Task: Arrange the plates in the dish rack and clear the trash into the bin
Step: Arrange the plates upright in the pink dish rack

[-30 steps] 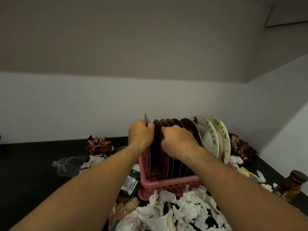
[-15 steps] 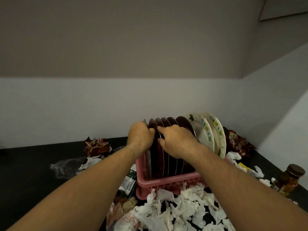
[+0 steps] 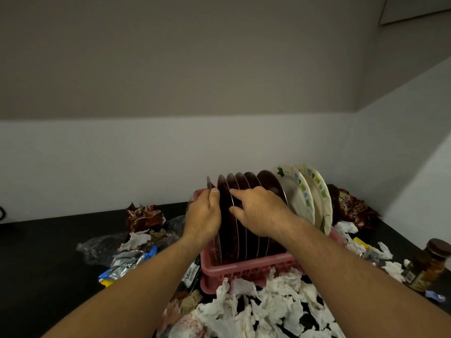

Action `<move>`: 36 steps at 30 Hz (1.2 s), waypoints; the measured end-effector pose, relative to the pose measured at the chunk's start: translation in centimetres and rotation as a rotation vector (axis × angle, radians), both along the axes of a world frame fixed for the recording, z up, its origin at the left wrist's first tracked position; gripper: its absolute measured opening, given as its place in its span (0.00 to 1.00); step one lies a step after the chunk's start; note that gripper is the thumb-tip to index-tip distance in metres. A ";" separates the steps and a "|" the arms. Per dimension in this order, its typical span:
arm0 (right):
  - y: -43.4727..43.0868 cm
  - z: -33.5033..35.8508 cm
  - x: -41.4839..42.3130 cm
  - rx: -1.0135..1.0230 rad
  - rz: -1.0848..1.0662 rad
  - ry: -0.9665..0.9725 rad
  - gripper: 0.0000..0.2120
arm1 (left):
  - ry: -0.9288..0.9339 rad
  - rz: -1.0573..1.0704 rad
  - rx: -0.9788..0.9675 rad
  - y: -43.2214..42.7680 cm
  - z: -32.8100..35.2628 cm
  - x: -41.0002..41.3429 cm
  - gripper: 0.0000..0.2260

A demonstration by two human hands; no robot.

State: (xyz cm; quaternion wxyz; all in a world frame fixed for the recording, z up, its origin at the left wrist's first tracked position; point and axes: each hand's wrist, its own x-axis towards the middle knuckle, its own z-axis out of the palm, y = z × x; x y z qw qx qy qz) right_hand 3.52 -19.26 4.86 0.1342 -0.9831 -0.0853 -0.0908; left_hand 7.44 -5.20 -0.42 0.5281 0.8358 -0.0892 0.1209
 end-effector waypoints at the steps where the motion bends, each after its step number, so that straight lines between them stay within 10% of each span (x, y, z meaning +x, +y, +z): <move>1: 0.0 -0.1 -0.1 0.034 0.001 0.010 0.18 | -0.001 -0.007 -0.015 0.1 -0.1 0.0 0.18; 25: -4.0 0.4 -2.5 0.528 -0.009 -0.132 0.12 | -0.457 -0.031 0.200 -0.1 3.2 -1.7 0.10; 36: -11.1 -1.9 -6.5 0.744 0.078 -0.198 0.04 | -0.383 -0.129 0.104 -4.6 2.7 -7.0 0.08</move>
